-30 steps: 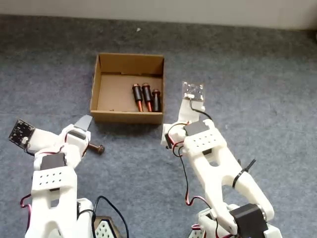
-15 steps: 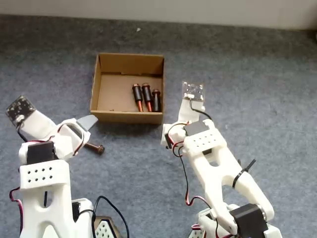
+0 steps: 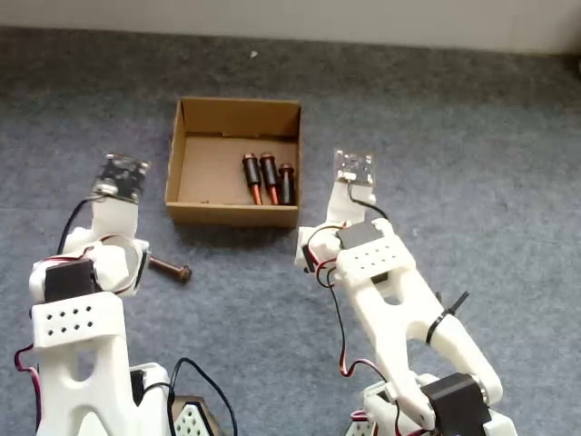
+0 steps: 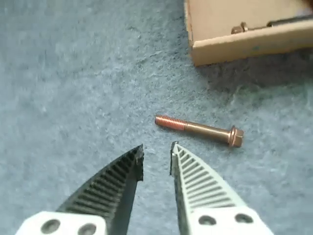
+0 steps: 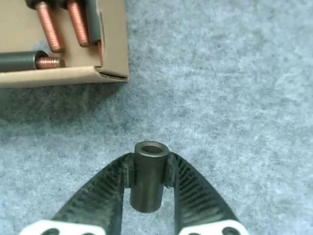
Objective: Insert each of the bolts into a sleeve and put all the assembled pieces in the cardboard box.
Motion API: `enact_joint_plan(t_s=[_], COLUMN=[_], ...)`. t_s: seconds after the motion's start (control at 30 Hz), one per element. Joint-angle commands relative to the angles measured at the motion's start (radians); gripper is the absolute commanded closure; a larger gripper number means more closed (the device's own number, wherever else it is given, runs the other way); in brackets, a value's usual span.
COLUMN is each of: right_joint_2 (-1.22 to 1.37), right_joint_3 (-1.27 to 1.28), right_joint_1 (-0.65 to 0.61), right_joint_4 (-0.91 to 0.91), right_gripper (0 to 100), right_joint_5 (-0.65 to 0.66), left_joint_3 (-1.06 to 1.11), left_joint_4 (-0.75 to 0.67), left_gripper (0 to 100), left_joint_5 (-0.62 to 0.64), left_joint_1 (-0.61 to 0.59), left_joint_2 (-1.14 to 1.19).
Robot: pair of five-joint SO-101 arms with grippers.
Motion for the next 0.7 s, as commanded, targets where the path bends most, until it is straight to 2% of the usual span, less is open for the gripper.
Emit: enact_joint_plan(t_s=[0.0,0.07,0.17,0.27,0.47,0.67], right_joint_2=[-0.047,-0.047,-0.047,-0.047,-0.047,-0.051], right_joint_3=[-0.01,-0.01,-0.012,-0.012,-0.012,-0.012], right_joint_1=[0.025,0.045,0.07,0.087,0.166,0.277], right_joint_4=[-0.015,-0.015,-0.015,-0.015,-0.016,-0.079], right_gripper=[99.4,99.4,99.4,99.4,99.4,99.4], right_joint_5=[0.011,0.011,0.011,0.011,0.009,0.003], left_joint_3=[-0.048,-0.05,-0.079,-0.157,-0.355,-0.446], left_joint_4=[-0.026,-0.026,-0.02,0.057,0.233,0.324], left_gripper=[90,90,90,90,90,78], left_joint_5=[-0.331,-0.433,-0.494,-0.531,-0.746,-1.002], left_joint_1=[0.022,0.028,0.031,0.031,0.048,0.05], left_joint_2=[-0.013,-0.013,-0.007,0.053,0.314,0.472])
